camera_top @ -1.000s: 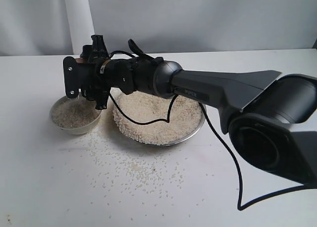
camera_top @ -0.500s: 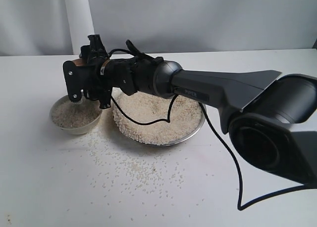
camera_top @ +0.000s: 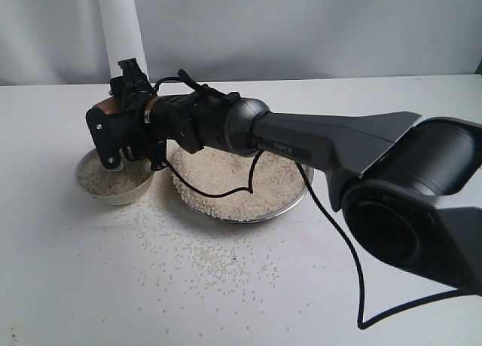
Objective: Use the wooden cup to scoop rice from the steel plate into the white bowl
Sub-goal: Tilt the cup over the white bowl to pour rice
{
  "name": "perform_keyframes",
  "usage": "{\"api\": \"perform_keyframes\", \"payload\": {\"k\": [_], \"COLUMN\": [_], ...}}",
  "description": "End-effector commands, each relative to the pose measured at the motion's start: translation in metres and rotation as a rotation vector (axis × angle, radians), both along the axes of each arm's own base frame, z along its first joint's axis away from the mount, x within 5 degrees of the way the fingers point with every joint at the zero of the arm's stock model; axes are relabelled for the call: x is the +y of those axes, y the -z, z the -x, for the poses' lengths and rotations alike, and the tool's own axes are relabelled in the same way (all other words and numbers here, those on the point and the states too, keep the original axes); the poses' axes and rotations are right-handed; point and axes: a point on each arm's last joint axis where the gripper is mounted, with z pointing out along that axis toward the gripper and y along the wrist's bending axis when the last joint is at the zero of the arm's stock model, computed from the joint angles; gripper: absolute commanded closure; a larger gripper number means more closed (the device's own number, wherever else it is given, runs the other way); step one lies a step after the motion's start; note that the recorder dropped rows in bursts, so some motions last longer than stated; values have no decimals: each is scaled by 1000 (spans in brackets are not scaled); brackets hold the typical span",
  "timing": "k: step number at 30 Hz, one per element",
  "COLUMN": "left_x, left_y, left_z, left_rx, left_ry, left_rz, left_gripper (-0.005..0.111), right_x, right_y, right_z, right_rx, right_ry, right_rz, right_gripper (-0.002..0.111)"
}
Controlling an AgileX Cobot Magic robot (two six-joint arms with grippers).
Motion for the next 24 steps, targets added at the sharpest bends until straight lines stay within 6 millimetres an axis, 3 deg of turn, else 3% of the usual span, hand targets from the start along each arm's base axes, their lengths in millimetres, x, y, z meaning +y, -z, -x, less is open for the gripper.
{"api": "perform_keyframes", "payload": {"k": [1,24], "left_x": [0,0], "left_y": [0,0], "left_z": [0,0], "left_rx": [-4,-4], "left_ry": [5,5], "left_rz": [6,6], "left_gripper": [107,107], "right_x": [2,3], "right_y": [-5,-5], "right_z": [0,1], "right_rx": [-31,-184], "right_ry": [-9,-107], "right_rz": [-10,160], "right_gripper": [108,108]}}
